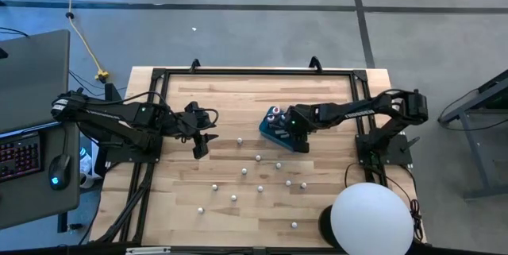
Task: Pick & Place food coloring
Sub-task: Put the large black food coloring bottle into the blue container
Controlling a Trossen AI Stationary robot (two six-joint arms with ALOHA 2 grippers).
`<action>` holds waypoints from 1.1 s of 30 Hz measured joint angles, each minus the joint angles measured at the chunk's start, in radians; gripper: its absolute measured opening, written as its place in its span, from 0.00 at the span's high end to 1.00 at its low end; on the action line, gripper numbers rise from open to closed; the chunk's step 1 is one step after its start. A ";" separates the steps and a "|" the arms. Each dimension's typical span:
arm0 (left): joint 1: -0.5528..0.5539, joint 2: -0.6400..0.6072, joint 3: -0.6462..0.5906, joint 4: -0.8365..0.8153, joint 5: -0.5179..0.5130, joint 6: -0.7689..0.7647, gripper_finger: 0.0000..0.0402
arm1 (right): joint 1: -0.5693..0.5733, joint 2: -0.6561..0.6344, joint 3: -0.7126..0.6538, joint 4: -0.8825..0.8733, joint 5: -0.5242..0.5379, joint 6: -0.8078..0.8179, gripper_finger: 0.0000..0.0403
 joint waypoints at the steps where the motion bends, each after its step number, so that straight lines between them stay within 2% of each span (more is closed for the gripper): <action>1: 0.000 0.000 0.000 -0.001 0.000 0.000 0.58 | 0.003 -0.001 0.007 -0.015 0.006 -0.007 0.69; 8: 0.000 0.000 0.000 -0.008 0.000 0.000 0.58 | 0.033 -0.004 0.121 -0.168 0.047 -0.018 0.70; 18: 0.000 0.000 0.000 -0.006 0.002 0.000 0.58 | 0.093 -0.007 0.293 -0.364 0.148 -0.042 0.87; 21: 0.000 0.000 0.000 -0.006 0.004 0.000 0.58 | 0.110 -0.007 0.307 -0.414 0.142 -0.047 0.89; 24: 0.000 0.000 0.000 -0.006 0.004 0.000 0.58 | 0.113 -0.004 0.307 -0.444 0.097 -0.046 0.87; 26: 0.000 0.000 0.000 -0.005 0.004 0.000 0.58 | 0.110 0.005 0.307 -0.444 0.108 -0.045 0.85; 33: 0.000 0.000 0.000 -0.004 0.012 0.000 0.58 | 0.065 0.100 0.307 -0.402 0.095 -0.045 0.68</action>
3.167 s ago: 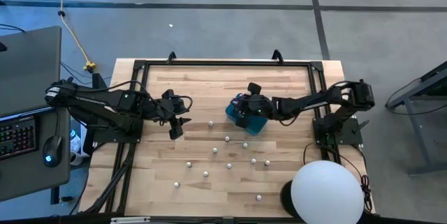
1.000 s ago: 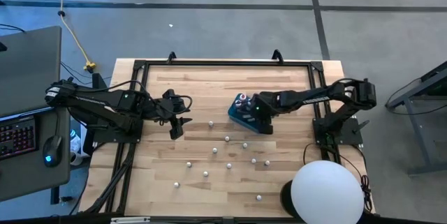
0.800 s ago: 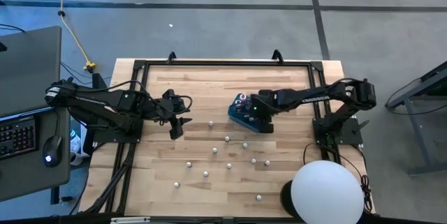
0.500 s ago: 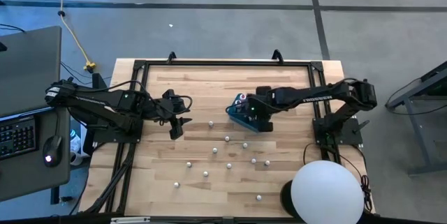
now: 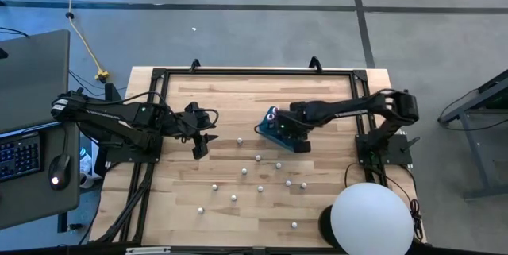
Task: Pick & Place food coloring
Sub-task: Put the large black food coloring bottle into the blue container
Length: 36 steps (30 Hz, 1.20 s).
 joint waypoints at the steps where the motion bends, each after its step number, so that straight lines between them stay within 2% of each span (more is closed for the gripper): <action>1: 0.000 0.000 0.000 -0.001 0.000 0.000 0.58 | -0.008 0.021 0.000 0.001 0.006 0.002 0.66; 6: 0.000 0.000 0.000 -0.001 0.000 0.000 0.58 | -0.049 0.107 0.000 -0.002 0.013 0.005 0.54; 11: 0.000 0.000 0.000 -0.002 -0.001 0.000 0.58 | -0.076 0.163 0.005 -0.007 -0.012 -0.046 0.50; 15: 0.000 0.000 0.000 -0.002 -0.001 0.000 0.58 | -0.088 0.175 0.005 -0.004 -0.049 -0.046 0.53; 20: 0.000 0.000 0.000 -0.002 -0.002 0.008 0.58 | -0.086 0.168 0.012 -0.027 -0.041 -0.044 0.66; 25: 0.000 0.000 0.000 -0.002 -0.002 0.010 0.58 | -0.087 0.160 0.050 -0.107 -0.041 -0.028 0.66; 31: 0.000 0.000 0.000 -0.002 -0.002 0.011 0.58 | -0.078 0.156 0.118 -0.207 0.018 -0.018 0.61; 36: 0.000 0.000 0.000 -0.002 -0.002 0.011 0.58 | -0.044 0.156 0.169 -0.274 0.026 -0.010 0.65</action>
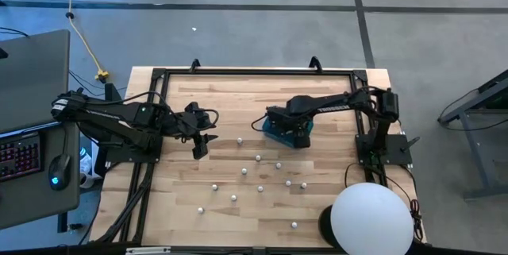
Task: Pick & Place food coloring
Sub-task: Put the large black food coloring bottle into the blue container
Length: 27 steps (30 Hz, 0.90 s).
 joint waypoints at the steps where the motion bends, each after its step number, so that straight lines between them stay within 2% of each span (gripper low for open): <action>1: 0.000 0.000 0.000 0.000 0.000 0.000 0.58 | 0.009 0.000 0.012 -0.019 0.000 0.010 0.66; 6: 0.000 0.000 0.000 0.001 0.000 0.000 0.58 | 0.072 -0.002 0.066 -0.098 0.063 0.019 0.63; 12: 0.000 0.000 0.000 0.002 -0.001 -0.002 0.58 | 0.161 -0.003 0.102 -0.150 0.268 0.019 0.61; 17: 0.000 0.000 0.000 0.007 -0.002 -0.003 0.58 | 0.216 -0.003 0.101 -0.174 0.382 0.015 0.64; 21: 0.000 0.001 0.000 0.007 -0.002 -0.003 0.58 | 0.254 -0.003 0.101 -0.214 0.506 -0.022 0.62; 27: 0.000 0.001 0.000 0.007 -0.002 -0.003 0.58 | 0.268 -0.003 0.101 -0.217 0.534 -0.052 0.62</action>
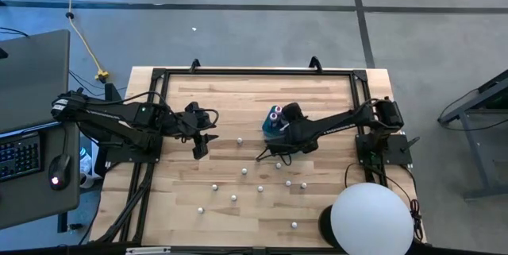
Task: Pick & Place food coloring
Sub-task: Put the large black food coloring bottle into the blue container
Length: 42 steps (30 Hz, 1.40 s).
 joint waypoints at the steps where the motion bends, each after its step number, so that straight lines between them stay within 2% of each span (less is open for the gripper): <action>1: 0.000 0.000 0.000 0.000 0.000 0.000 0.58 | -0.001 0.000 0.000 0.000 0.012 0.001 0.63; 6: 0.000 0.000 0.000 0.000 0.000 0.000 0.58 | 0.018 0.000 -0.001 0.001 0.135 -0.010 0.65; 12: 0.000 0.000 0.000 0.007 0.003 0.000 0.58 | 0.085 0.000 -0.001 0.022 0.290 -0.091 0.61; 19: 0.000 0.000 0.000 0.149 0.004 0.000 0.58 | 0.144 0.000 -0.001 0.092 0.504 -0.169 0.65; 26: 0.000 0.001 0.000 0.165 -0.005 0.002 0.58 | 0.161 0.000 -0.001 0.160 0.654 -0.190 0.61; 31: 0.000 0.036 -0.001 0.203 -0.043 0.074 0.58 | 0.161 0.000 -0.001 0.255 0.672 -0.258 0.64; 35: 0.006 0.076 0.000 0.329 -0.061 0.078 0.58 | 0.161 0.000 -0.001 0.360 0.670 -0.368 0.63; 38: 0.034 0.141 0.002 0.458 -0.052 0.082 0.58 | 0.161 0.000 -0.001 0.442 0.667 -0.453 0.61; 42: 0.091 0.196 0.002 0.514 -0.009 0.084 0.58 | 0.161 0.000 -0.001 0.522 0.637 -0.509 0.62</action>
